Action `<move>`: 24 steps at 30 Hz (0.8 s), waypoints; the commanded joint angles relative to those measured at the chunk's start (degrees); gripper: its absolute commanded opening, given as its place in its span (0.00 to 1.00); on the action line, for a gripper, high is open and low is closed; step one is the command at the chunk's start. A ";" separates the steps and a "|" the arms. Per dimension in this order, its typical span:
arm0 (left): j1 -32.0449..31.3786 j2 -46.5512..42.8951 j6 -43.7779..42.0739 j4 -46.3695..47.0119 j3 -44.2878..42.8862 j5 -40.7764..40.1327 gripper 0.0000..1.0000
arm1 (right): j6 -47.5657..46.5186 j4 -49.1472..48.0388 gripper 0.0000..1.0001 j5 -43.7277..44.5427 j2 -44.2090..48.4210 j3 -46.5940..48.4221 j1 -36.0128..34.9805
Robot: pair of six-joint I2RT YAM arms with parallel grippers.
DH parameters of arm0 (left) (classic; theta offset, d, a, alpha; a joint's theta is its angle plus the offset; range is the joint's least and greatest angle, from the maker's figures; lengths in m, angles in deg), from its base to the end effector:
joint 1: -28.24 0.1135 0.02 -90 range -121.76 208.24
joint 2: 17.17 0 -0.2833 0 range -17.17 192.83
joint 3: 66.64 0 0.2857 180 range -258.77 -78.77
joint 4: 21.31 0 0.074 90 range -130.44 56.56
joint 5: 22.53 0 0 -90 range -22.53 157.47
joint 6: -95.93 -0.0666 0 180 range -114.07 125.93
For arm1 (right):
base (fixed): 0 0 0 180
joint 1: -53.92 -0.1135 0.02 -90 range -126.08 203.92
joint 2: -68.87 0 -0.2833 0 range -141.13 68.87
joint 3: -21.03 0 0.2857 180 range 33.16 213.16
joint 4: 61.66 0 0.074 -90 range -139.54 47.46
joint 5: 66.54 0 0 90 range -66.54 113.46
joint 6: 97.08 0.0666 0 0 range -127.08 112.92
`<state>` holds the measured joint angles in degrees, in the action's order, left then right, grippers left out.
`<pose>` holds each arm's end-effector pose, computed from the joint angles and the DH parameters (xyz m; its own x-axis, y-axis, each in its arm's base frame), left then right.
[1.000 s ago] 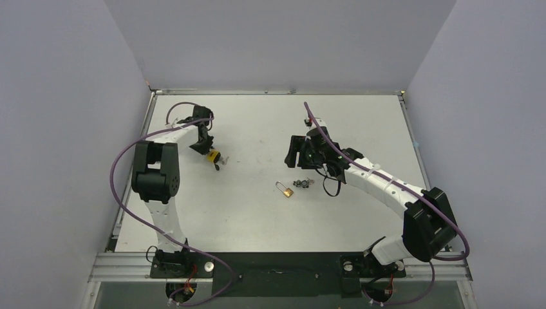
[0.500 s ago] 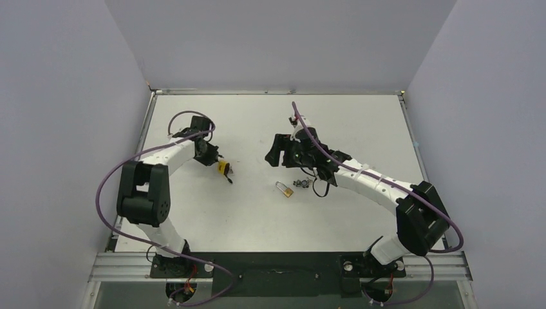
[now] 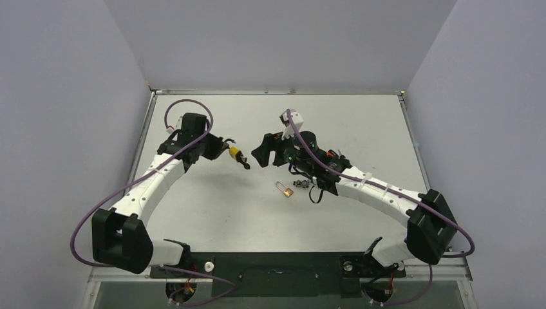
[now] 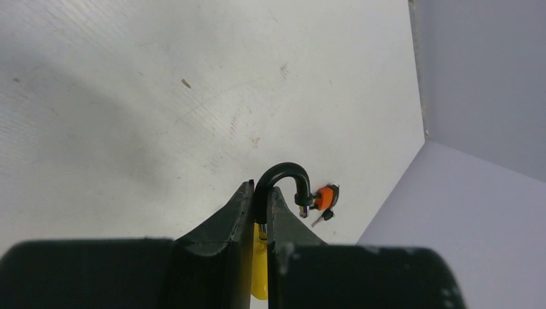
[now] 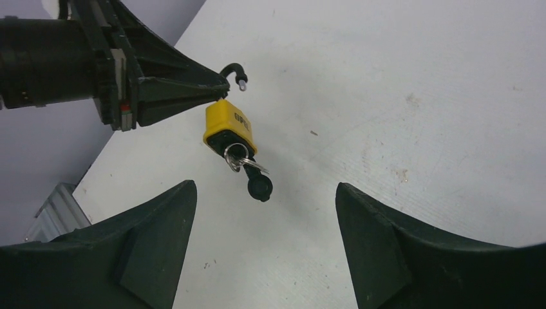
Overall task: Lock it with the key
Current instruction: Pick up the lock from the center of the board.
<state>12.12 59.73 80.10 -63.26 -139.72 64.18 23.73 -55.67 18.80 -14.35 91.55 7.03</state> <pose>0.3266 -0.0904 0.2697 -0.4175 -0.8791 -0.2298 -0.5971 0.4561 -0.6599 0.2682 0.2944 0.2870 -0.5877 0.1192 -0.8002 -0.5579 0.6566 0.5075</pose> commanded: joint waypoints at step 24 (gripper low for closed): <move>-8.88 -4.67 6.68 3.76 -12.87 11.62 0.00 | -22.95 1.97 0.65 24.49 4.32 5.25 -10.59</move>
<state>3.51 57.70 85.10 -63.61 -148.94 73.93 2.38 -50.36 39.10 -8.91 93.01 -3.23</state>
